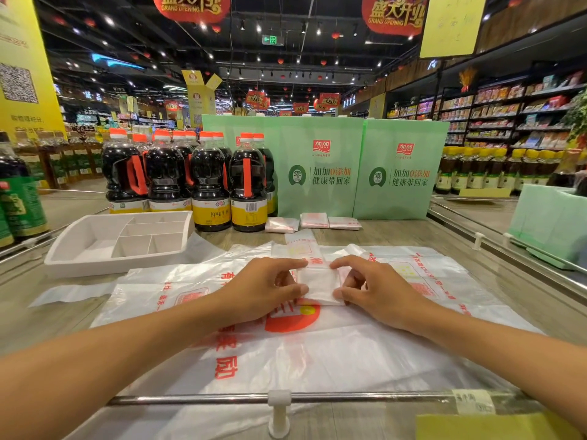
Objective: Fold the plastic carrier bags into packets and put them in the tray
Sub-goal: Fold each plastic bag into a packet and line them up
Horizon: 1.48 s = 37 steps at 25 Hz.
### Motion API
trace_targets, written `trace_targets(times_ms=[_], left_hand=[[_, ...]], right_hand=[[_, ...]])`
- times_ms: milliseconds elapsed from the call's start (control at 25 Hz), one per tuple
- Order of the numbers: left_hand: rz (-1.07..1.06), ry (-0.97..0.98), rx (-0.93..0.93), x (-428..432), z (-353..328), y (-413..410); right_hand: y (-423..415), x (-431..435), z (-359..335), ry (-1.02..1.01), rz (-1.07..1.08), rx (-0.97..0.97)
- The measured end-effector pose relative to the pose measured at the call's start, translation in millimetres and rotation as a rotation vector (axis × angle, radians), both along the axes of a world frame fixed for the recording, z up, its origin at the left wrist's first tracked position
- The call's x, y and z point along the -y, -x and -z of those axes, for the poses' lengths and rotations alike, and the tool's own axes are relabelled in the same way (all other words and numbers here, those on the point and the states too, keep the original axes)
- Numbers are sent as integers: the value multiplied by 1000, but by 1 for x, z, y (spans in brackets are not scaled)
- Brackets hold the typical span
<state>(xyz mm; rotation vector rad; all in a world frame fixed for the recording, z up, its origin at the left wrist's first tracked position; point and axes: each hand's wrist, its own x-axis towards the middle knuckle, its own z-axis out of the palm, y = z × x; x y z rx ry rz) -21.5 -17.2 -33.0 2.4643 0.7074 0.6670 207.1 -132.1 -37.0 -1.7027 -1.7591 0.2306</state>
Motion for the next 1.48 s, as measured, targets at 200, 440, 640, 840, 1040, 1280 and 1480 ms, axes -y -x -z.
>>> trace_targets(times_ms=[200,440,640,840,1040,1280,1480], left_hand=[[-46,-225,-261,-4,5,0],[-103,-257,-595,-5,7,-2],[-132,-104,-784,-14,1,-5],[-104,-155,-923,-24,-9,-11],[-2,-242,-678,-28,2,-1],[174,-190,-320,-25,-3,1],[103,-145,-201,-27,-5,4]], right_hand=[[-6,-6,3,113,-31,189],[-11,-15,-13,414,-61,622],[-16,-19,-12,560,-102,614],[-16,-22,-15,574,-100,617],[-26,-18,-5,311,-182,478],[-29,-12,-3,80,-172,448],[-19,-11,-8,-52,-125,464]])
